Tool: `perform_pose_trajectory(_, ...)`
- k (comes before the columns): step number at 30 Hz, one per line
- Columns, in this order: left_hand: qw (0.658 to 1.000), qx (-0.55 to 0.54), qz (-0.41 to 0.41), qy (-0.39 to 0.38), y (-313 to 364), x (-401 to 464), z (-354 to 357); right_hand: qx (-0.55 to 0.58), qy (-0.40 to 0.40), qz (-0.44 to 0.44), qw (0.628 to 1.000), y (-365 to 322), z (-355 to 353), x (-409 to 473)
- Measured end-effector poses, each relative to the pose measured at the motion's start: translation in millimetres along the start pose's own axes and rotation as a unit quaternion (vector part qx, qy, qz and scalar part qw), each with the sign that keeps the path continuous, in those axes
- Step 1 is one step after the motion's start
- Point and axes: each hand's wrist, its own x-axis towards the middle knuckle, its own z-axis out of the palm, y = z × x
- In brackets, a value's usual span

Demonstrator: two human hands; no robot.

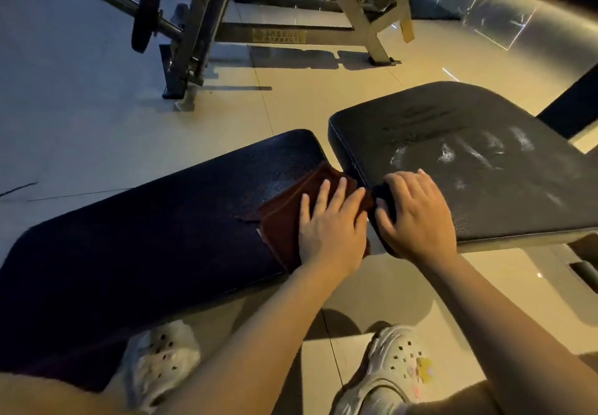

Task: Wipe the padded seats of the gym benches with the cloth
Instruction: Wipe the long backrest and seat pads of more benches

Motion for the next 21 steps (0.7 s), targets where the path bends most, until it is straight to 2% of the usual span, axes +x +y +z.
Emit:
perform_pose_trajectory(5, 0.999, -0.008, 0.032, 0.03, -19, -11, 5, -0.062, -0.082, 0.005, 0.995, -4, -2, -22)
perform_pose_trajectory(13, 0.997, 0.006, -0.056, 0.044, -71, -49, -1, -0.114, -0.133, 0.057, 0.983, -9, -13, -91)
perform_pose_trajectory(17, 0.996, 0.006, -0.077, 0.051, -69, -71, -2, -0.099, -0.18, 0.09, 0.974, -17, -34, -123)
perform_pose_trajectory(21, 0.991, -0.023, -0.083, 0.099, -53, -81, 2, -0.079, -0.201, 0.127, 0.968, -24, -52, -151)
